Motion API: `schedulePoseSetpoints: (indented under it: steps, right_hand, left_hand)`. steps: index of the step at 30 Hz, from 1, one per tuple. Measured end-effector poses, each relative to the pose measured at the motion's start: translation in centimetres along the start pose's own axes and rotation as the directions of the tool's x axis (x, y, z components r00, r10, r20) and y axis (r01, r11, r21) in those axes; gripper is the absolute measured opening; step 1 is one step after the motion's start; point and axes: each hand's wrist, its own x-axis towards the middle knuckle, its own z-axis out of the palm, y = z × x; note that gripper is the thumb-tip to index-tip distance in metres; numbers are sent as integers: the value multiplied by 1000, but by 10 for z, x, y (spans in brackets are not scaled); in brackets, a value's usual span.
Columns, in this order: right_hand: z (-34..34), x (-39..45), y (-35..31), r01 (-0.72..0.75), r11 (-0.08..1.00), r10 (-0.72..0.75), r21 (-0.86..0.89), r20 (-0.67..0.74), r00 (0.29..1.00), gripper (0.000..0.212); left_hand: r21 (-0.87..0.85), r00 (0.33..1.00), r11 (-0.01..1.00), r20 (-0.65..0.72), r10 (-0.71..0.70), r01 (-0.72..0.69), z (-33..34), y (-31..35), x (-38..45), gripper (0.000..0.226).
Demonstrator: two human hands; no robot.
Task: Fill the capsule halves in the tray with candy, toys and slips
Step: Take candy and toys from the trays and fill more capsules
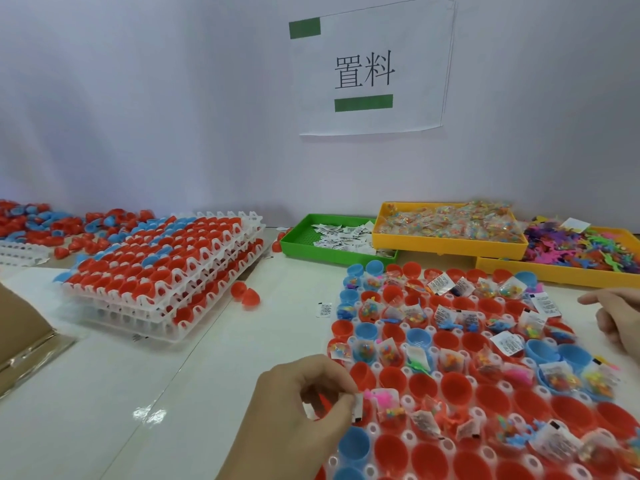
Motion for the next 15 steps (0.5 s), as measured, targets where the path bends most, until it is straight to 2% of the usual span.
schedulePoseSetpoints:
  steps: [4,10,15]
  right_hand:
    - [-2,5,3,-44,998,43,34,12,999,42]
    - [-8,16,23,-40,999,40,-19,-5,999,45]
    - [-7,17,26,-32,999,32,-26,-13,999,44]
  left_hand:
    - [20,997,998,-43,64,-64,5,0,1,21]
    - [176,975,960,-15,223,-217,6,-3,4,16]
    - [268,975,939,3,224,-216,7,-8,3,20]
